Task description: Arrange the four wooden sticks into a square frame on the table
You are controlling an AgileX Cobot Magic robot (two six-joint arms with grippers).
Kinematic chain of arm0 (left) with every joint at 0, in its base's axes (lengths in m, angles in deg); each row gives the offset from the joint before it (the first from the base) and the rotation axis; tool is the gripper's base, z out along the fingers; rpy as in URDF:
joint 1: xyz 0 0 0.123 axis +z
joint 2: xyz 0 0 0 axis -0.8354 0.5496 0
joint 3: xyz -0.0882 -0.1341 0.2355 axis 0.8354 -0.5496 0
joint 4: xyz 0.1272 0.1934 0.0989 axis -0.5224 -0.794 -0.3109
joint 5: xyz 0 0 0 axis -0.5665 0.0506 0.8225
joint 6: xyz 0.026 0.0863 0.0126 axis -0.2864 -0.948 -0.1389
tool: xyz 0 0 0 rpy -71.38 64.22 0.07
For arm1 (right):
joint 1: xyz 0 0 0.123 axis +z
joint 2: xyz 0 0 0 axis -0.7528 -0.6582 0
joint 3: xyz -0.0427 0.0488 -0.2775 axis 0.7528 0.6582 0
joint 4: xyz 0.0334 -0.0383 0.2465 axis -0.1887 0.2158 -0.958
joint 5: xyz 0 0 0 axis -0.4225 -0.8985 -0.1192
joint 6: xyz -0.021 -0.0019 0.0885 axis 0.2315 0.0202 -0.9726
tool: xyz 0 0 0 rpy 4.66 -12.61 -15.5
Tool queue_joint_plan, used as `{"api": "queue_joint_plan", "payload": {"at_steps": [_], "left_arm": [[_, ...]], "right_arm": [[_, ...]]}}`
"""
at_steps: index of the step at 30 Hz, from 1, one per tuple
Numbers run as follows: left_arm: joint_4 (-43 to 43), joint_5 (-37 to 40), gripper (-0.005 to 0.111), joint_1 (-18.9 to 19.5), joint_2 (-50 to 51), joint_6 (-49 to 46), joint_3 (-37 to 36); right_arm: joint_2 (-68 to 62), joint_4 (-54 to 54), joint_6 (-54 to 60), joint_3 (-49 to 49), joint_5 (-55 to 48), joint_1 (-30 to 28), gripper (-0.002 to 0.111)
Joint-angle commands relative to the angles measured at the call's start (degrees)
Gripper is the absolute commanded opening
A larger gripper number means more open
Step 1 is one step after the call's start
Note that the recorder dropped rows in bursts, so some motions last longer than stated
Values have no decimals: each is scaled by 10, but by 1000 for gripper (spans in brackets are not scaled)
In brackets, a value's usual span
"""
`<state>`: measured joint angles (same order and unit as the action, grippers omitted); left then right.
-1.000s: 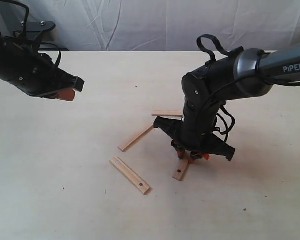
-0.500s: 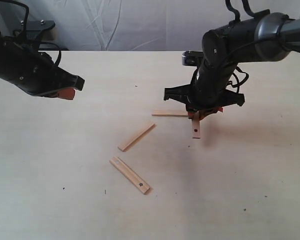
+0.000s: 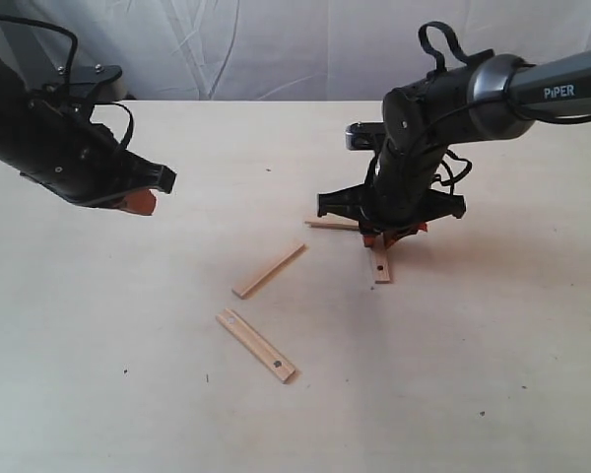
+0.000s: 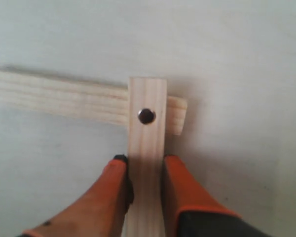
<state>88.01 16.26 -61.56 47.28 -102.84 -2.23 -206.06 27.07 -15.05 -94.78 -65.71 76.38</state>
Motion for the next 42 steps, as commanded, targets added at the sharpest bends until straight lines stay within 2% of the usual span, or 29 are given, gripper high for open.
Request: {"api": "queue_joint_plan", "payload": {"at_steps": [1, 7, 9, 12, 14, 16, 19, 24, 29, 33, 36, 42], "left_arm": [[11, -10, 0, -4, 5, 0, 2], [34, -14, 0, -4, 5, -27, 2], [41, -16, 1, -5, 5, -40, 2], [50, -22, 12, -18, 5, -69, 2], [66, -24, 22, -31, 5, -95, 2], [72, -27, 32, -49, 5, -130, 2], [72, -40, 38, -72, 5, -135, 2], [70, -88, 38, -116, 9, -152, 2], [43, -116, 38, -164, 50, -152, 2], [27, -132, 38, -187, 90, -152, 2], [28, -144, 39, -187, 118, -152, 2], [29, -155, 59, -187, 147, -154, 4]], "right_arm": [[-10, -12, 4, -3, 18, -2, 0], [-11, -15, 4, -7, 13, -2, 1], [-10, -15, 4, -8, 12, -2, 4], [-9, -20, -5, -8, 6, -2, 23], [-4, -25, -6, -8, -1, -2, 40], [7, -30, -6, -8, -10, -9, 49], [35, -43, -5, -8, -28, -42, 47], [100, -45, 43, -8, -69, -116, 41], [149, -45, 78, -6, -99, -170, 40], [159, -45, 95, -6, -105, -178, 40], [159, -48, 96, -6, -102, -178, 40], [159, -65, 106, -6, -98, -178, 40]]}}
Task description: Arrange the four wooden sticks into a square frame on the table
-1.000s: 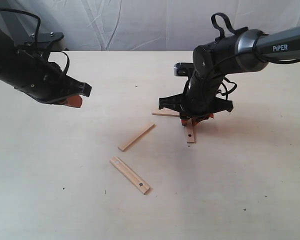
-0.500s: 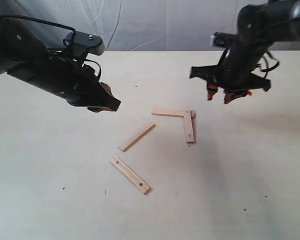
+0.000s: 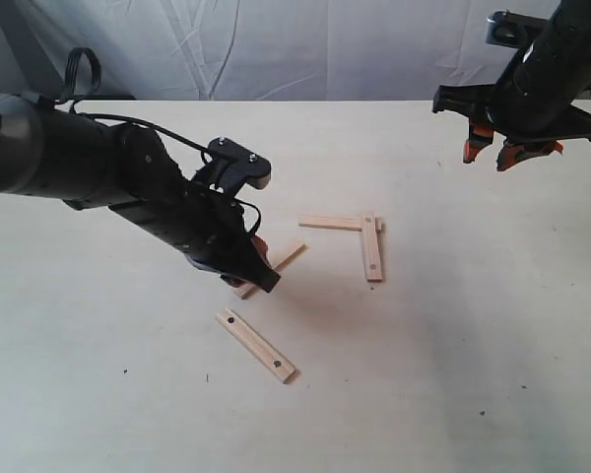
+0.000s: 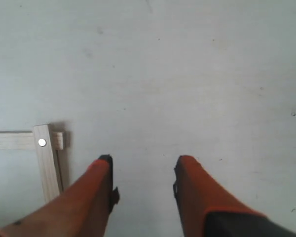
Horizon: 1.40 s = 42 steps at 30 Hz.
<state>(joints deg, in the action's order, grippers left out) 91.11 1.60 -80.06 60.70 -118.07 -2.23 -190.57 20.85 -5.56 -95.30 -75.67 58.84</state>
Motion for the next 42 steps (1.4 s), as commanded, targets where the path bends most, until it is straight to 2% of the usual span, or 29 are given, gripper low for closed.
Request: {"api": "queue_joint_plan", "payload": {"at_steps": [1, 15, 17, 24, 30, 34, 37, 40, 42], "left_arm": [[2, -5, 59, -2, 16, -1, 7], [19, -2, 53, -2, 70, -4, 17], [25, -1, 45, -2, 70, -4, 17], [50, -6, 0, -2, 70, -2, 17], [76, -15, 0, -2, 68, -1, 22], [178, -30, 0, -3, 23, 28, 39], [244, -112, 0, -37, 3, 28, 39], [247, -185, 0, -82, 21, 28, 40], [252, -196, 0, -91, 39, 28, 45]], "right_arm": [[4, -3, 12, -1, 2, -3, 40], [4, -5, 14, -1, 5, -3, 40], [4, -8, 14, -1, 8, -3, 40], [4, -9, 14, -1, 10, -3, 40], [4, -9, 14, -1, 9, -3, 40], [4, -9, 14, -1, 14, -3, 40], [4, -19, 14, -1, 31, -3, 40], [4, -22, 14, -1, 29, -3, 40], [4, -22, 16, -1, 28, -3, 40]]}}
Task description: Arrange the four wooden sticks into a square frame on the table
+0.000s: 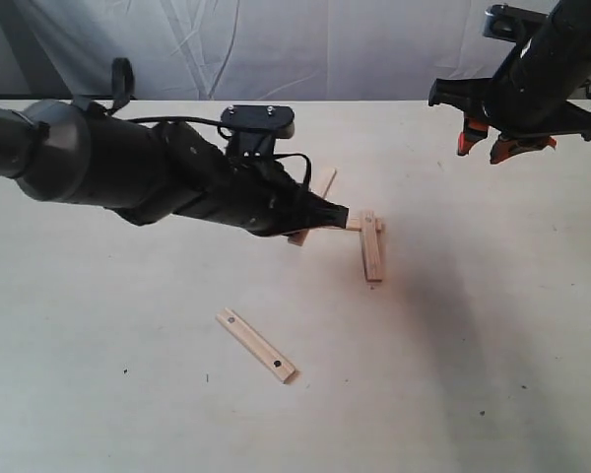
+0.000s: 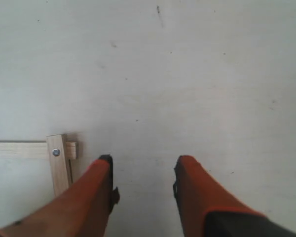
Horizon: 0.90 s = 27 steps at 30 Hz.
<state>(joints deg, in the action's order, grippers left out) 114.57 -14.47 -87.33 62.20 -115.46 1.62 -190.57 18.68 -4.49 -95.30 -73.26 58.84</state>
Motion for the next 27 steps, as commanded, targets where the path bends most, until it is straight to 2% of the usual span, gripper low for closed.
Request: {"api": "queue_joint_plan", "payload": {"at_steps": [1, 11, 23, 25, 27], "left_arm": [[27, -35, 0, -20, 33, 2, 9], [115, -59, 0, -20, 66, 2, 11], [144, -45, 0, -20, 87, 2, 14], [153, -45, 4, -20, 87, 2, 14], [154, -45, 16, -20, 87, 2, 14]], "right_arm": [[4, 1, 5, -1, 4, -3, 40], [4, 0, 19, -1, 7, -3, 40], [4, -2, 19, -1, 6, -3, 40], [4, -2, 19, -1, 5, -3, 40], [4, -2, 19, -1, 4, -3, 40]]}}
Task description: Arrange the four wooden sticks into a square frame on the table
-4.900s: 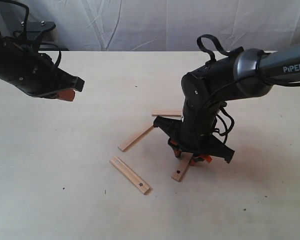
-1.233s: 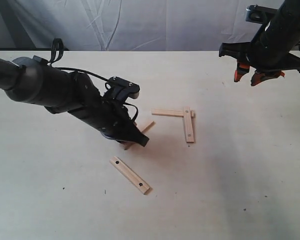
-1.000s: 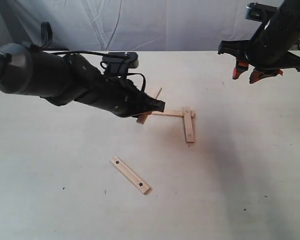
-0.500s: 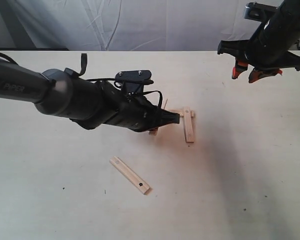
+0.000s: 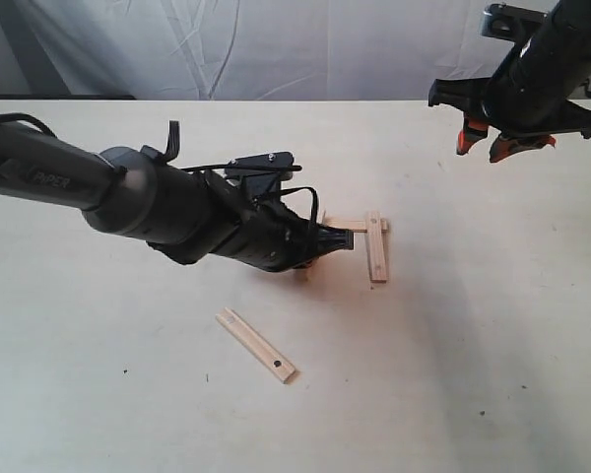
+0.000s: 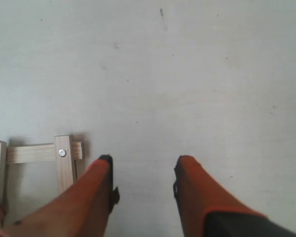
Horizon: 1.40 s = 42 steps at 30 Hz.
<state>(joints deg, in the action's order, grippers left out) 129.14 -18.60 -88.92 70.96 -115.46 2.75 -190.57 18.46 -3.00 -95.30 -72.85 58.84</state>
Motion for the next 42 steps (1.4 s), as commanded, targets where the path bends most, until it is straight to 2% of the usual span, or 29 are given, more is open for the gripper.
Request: {"api": "queue_joint_plan", "payload": {"at_steps": [1, 5, 10, 14, 18, 20, 24, 27, 29, 35, 42], "left_arm": [[8, -4, 22, -4, 0, 2, 2], [33, -1, 44, -4, -2, 2, 2], [27, 15, 44, 5, -20, 2, 4], [-24, 63, 44, 45, -81, 2, 4], [-104, 137, 38, 130, -167, 7, 4], [-169, 184, 26, 190, -200, 57, 4], [-311, 278, 0, 302, -241, 168, 4], [-402, 363, 0, 372, -261, 203, 4], [-417, 398, 0, 403, -268, 219, 4], [-430, 422, 0, 412, -270, 206, -6], [-418, 394, 0, 389, -270, 206, -17]], "right_arm": [[4, 0, 4, -1, 0, -3, 40], [4, -7, 4, -1, 0, -3, 40], [5, -13, 4, -1, -9, -3, 40], [19, -4, 11, -1, -40, -3, 40], [30, -39, 77, -1, -96, 16, 40], [28, -46, 112, 3, -123, 46, 40], [28, -61, 151, 38, -89, 132, 40], [17, -75, 186, 55, -39, 208, 40], [1, -77, 200, 54, -24, 258, 40], [-75, -73, 200, 13, -30, 356, 41], [-149, -42, 200, -36, -30, 406, 41]]}}
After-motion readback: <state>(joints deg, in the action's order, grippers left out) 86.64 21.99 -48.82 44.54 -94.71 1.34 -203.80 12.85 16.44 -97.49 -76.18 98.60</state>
